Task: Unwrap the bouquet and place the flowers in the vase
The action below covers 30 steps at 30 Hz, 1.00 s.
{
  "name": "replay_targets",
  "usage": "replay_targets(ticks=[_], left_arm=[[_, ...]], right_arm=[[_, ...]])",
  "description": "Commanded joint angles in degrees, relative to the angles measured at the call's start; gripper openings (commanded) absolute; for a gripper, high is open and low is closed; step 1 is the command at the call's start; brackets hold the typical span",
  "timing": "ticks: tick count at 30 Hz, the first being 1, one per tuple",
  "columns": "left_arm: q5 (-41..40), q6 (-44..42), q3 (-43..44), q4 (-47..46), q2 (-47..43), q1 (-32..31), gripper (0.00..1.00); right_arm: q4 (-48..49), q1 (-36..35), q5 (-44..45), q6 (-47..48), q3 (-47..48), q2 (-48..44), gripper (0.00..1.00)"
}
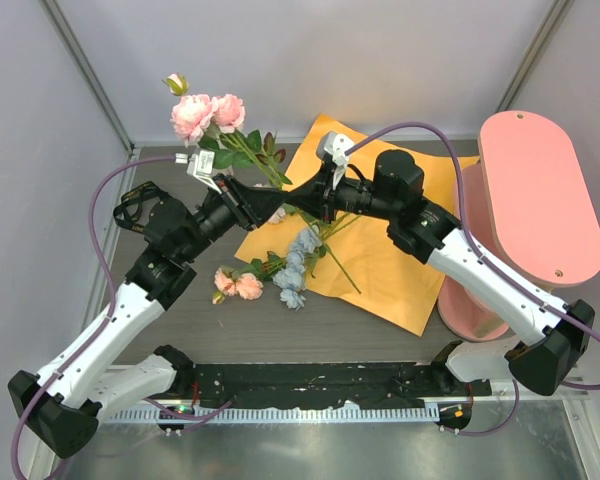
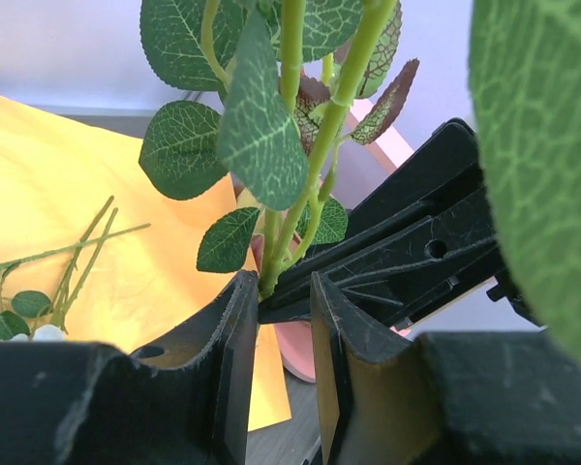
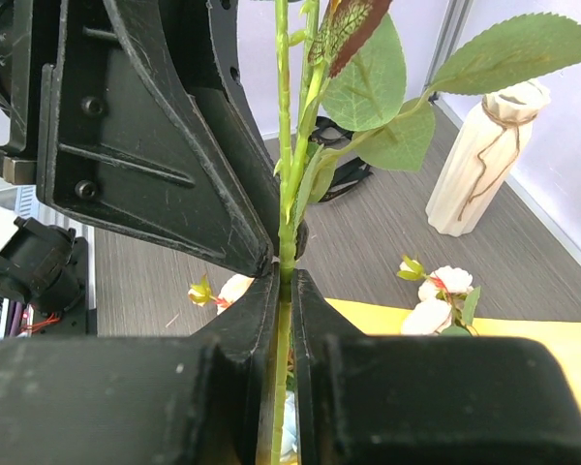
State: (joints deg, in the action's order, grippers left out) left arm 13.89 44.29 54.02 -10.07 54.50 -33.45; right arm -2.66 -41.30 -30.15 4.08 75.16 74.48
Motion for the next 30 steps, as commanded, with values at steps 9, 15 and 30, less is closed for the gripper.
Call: replay_targets(ticks=[9, 15, 30], left_arm=[[-3.1, -1.6, 2.2, -3.8, 0.6, 0.3, 0.35], [-3.0, -2.0, 2.3, -4.8, 0.9, 0.3, 0.25], [-12.0, -21.3, 17.7, 8.1, 3.9, 1.7, 0.0]], right_arm=[[3.0, -1.4, -3.3, -0.6, 0.8, -1.6, 0.01], [3.0, -1.9, -3.8, -0.6, 1.1, -1.3, 0.01], [-4.7, -2.9, 21.5, -5.8, 1.9, -11.7, 0.91]])
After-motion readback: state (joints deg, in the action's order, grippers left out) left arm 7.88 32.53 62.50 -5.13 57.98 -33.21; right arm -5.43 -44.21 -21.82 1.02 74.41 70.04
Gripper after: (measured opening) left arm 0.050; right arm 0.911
